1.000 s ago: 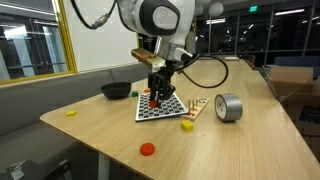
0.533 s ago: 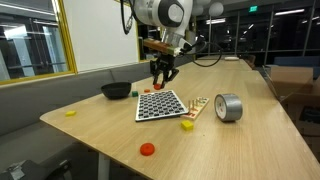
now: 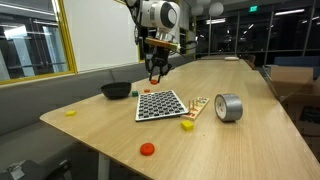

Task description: Put the two round orange blocks next to each other in the black bowl one at a time

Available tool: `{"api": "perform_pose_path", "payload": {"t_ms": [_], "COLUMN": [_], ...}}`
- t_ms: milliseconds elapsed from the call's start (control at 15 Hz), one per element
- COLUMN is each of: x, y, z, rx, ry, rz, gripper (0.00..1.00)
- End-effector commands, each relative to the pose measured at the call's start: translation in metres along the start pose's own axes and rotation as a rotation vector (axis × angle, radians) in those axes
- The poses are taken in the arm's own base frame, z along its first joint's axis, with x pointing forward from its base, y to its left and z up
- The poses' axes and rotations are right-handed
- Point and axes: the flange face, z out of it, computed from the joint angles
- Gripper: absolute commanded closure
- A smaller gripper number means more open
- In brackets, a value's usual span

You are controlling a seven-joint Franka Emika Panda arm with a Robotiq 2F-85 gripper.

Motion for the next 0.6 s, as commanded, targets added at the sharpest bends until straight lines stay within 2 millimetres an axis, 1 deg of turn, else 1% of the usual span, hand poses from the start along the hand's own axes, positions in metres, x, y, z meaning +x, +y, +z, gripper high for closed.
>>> {"api": "perform_pose_path", "payload": {"t_ms": [0, 267, 533], "x": [0.036, 0.054, 0.067], "y": [-0.021, -0.059, -0.089], "z": [-0.016, -0.021, -0.024], "rx": [-0.072, -0.151, -0.218], "ry": [-0.073, -0.105, -0.030], "rz": [-0.163, -0.354, -0.481], "gripper": [0.75, 0.75, 0.75]}}
